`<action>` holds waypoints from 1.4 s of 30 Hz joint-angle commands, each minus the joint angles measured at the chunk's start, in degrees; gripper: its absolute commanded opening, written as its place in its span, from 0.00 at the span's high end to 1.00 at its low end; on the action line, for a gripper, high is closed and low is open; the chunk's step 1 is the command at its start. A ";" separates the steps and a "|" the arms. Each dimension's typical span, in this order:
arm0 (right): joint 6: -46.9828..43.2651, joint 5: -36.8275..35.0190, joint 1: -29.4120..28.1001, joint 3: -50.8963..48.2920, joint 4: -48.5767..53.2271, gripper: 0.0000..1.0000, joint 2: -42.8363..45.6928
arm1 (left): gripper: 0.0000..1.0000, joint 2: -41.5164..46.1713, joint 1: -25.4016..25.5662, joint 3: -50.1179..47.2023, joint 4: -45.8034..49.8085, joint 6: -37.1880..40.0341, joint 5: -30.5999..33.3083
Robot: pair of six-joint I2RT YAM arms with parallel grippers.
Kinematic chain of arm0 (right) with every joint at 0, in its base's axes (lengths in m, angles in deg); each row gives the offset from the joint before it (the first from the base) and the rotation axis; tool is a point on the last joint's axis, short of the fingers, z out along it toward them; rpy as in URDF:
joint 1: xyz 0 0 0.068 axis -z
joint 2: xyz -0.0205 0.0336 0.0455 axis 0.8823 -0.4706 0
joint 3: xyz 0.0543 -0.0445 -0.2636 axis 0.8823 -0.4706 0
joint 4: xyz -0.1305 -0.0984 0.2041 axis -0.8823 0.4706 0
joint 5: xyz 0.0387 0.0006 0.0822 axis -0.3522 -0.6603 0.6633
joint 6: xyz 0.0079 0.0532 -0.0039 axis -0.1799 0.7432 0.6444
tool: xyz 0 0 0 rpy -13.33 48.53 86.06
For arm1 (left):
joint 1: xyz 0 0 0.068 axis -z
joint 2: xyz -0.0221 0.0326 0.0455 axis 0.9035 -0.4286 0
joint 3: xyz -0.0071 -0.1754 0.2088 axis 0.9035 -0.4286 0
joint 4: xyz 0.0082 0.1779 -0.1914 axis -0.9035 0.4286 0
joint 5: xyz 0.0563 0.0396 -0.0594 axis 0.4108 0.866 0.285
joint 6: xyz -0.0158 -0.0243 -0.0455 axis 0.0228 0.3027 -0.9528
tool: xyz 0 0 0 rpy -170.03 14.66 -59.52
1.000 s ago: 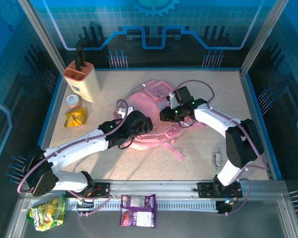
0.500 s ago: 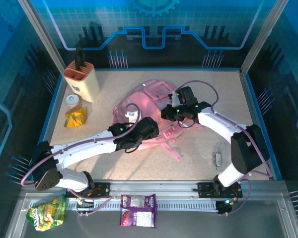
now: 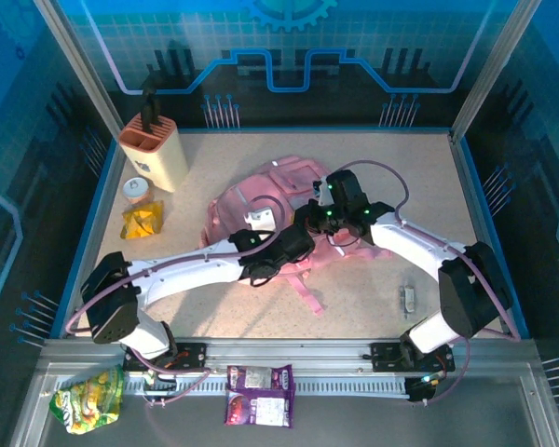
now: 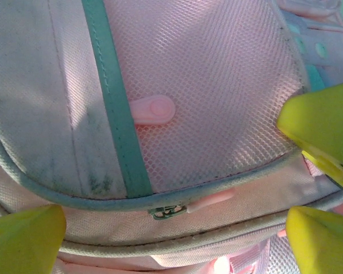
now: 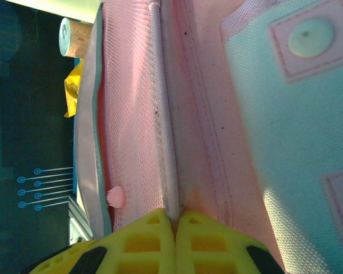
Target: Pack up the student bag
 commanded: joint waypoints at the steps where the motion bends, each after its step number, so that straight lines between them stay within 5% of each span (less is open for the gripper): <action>1: 2.85 3.61 -1.72 0.45 -7.29 1.00 2.54 | 0.01 -2.09 -0.04 2.94 5.60 -6.18 2.50; 13: 7.82 3.24 -2.45 -2.00 -12.86 1.00 3.02 | 0.01 -4.97 -3.69 3.46 5.68 -9.08 0.57; 25: 6.68 1.19 -2.55 -2.43 -13.11 1.00 3.63 | 0.02 -3.86 -5.05 3.28 13.00 -14.94 5.20; 42: 6.13 0.95 -2.50 -2.72 -13.59 1.00 2.67 | 0.55 1.65 -5.28 -2.06 0.57 -5.68 2.83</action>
